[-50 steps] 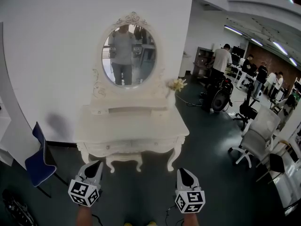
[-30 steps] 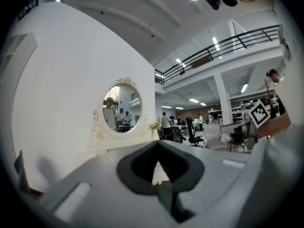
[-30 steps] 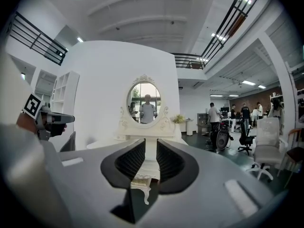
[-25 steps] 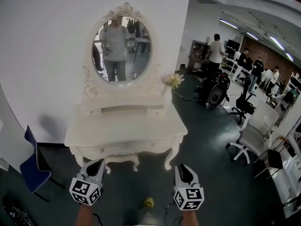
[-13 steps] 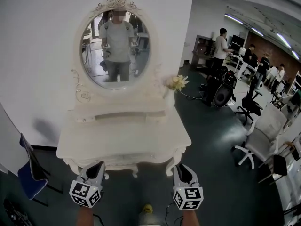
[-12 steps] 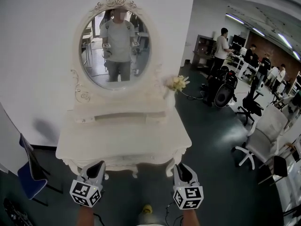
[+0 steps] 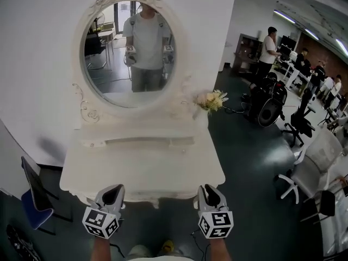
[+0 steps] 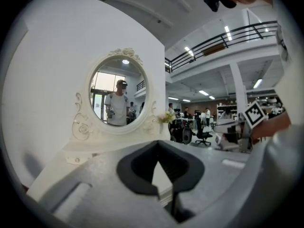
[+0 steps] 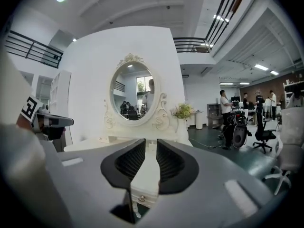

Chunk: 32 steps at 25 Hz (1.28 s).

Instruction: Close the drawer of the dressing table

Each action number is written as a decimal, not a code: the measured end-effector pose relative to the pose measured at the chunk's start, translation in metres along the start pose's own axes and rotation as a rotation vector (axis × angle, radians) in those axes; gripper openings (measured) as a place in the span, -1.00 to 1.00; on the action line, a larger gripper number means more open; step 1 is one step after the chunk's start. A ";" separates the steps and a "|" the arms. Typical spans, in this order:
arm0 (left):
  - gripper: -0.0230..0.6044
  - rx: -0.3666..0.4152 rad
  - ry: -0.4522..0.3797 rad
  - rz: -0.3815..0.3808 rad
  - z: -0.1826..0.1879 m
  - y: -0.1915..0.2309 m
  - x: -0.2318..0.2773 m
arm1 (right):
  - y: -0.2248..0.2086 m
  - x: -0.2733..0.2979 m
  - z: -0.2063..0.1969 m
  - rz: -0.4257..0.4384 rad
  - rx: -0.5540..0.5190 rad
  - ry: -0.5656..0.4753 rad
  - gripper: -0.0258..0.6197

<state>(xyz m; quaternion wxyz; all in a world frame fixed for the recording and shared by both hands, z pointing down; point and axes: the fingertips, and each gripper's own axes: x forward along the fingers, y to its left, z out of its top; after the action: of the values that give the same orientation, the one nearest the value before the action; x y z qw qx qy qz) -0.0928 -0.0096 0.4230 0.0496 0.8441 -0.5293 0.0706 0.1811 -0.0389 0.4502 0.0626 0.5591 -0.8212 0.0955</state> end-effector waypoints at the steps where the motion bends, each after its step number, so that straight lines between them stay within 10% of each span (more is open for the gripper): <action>1: -0.93 -0.003 0.003 -0.002 0.000 0.002 0.005 | -0.002 0.006 0.000 0.002 -0.010 0.004 -0.73; 32: -0.93 -0.048 0.128 -0.199 -0.042 0.140 0.234 | -0.041 0.246 -0.049 -0.095 0.081 0.206 -0.73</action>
<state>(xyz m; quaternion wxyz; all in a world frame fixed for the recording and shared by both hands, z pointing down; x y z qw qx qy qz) -0.1214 -0.2712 0.5061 0.1099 0.8848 -0.4402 0.1064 0.1285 -0.2648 0.5528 0.1287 0.5867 -0.7784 0.1826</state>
